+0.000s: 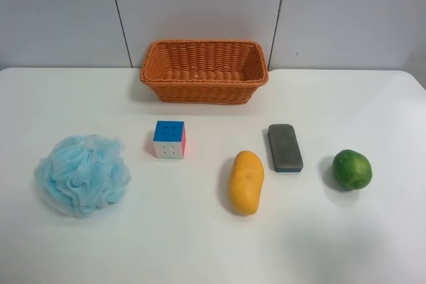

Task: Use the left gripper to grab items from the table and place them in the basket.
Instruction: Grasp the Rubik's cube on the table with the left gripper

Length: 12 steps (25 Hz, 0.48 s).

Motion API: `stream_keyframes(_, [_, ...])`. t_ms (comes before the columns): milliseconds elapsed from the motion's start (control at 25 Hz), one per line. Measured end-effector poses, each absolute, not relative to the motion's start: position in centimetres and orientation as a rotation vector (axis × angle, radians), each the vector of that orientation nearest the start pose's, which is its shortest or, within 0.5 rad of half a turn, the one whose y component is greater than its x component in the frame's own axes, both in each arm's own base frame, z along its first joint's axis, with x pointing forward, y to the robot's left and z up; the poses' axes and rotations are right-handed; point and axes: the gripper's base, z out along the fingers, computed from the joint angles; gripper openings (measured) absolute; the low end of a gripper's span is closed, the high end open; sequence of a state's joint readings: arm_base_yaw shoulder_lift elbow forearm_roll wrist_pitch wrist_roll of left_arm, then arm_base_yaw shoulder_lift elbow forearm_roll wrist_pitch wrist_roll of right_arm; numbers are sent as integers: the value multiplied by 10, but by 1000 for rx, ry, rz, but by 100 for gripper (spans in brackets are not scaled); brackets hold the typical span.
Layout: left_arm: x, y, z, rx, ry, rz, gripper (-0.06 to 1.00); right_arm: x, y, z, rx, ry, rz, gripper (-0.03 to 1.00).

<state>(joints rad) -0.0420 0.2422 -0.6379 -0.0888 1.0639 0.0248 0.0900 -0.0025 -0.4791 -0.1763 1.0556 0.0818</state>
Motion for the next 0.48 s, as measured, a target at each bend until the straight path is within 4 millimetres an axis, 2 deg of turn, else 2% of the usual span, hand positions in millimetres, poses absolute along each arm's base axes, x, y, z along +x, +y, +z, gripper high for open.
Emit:
stream_keyframes(160, [56,-10,338,67,2252,-128,99,-2,-14,273,-3,2046,-105,99])
stream_keyframes(280, [90,-13,352,87,2338,-147,99,-2,-14,273,-3,2046,-105,99])
stream_keyframes(480, [144,-20,362,132,2477,-180,99,-2,-14,273,-3,2046,-105,99])
